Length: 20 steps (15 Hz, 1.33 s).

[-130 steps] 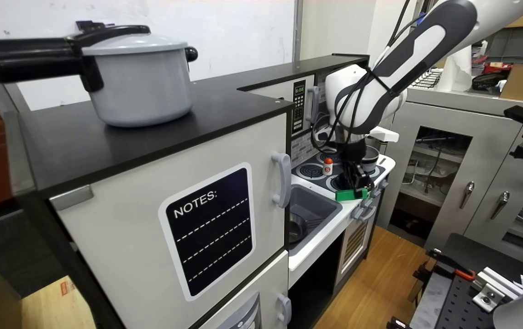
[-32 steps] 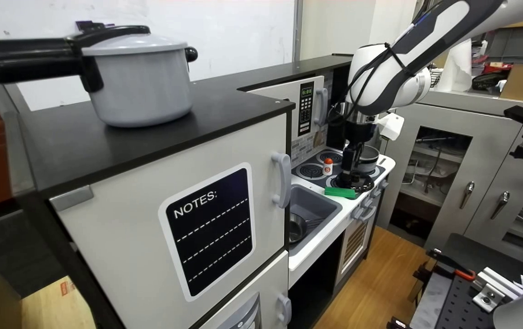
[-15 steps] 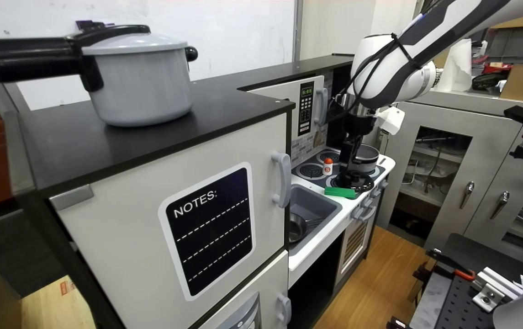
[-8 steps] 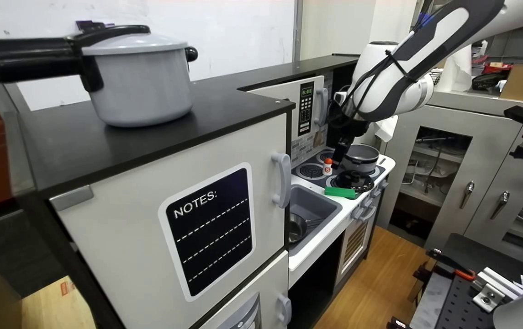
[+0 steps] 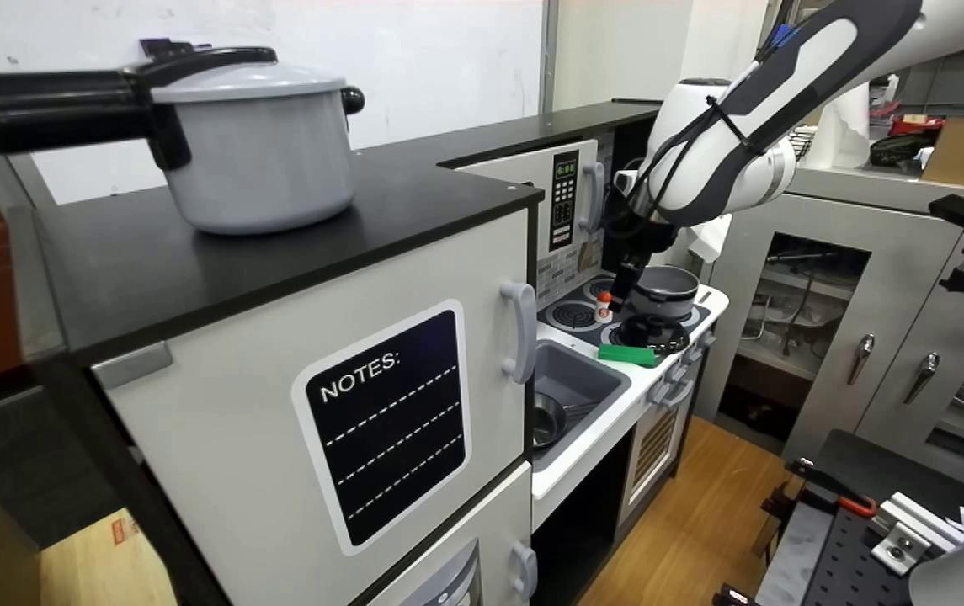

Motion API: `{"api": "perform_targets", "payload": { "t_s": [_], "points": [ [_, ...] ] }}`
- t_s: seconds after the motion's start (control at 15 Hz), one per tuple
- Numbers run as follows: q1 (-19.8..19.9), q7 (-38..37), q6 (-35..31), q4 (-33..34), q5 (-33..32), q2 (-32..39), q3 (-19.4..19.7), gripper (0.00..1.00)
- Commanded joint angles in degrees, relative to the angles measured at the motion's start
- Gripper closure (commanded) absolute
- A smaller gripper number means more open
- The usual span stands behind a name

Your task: Pick up and put down the green block then put the salt cellar inside the pot and the green block in the sink

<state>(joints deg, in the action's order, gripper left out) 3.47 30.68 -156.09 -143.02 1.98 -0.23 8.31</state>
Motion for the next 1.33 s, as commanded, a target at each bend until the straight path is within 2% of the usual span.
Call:
{"api": "perform_targets", "payload": {
  "t_s": [0.0, 0.6, 1.27],
  "points": [
    [0.8, 0.1, -0.3, 0.6, 1.1, 0.4, -0.9, 0.00],
    [2.2, -1.2, -1.5, 4.2, -0.2, 3.8, -0.4, 0.00],
    [3.7, -3.2, -4.5, 7.6, 1.5, 9.3, -2.6, 0.00]
  ]
}}
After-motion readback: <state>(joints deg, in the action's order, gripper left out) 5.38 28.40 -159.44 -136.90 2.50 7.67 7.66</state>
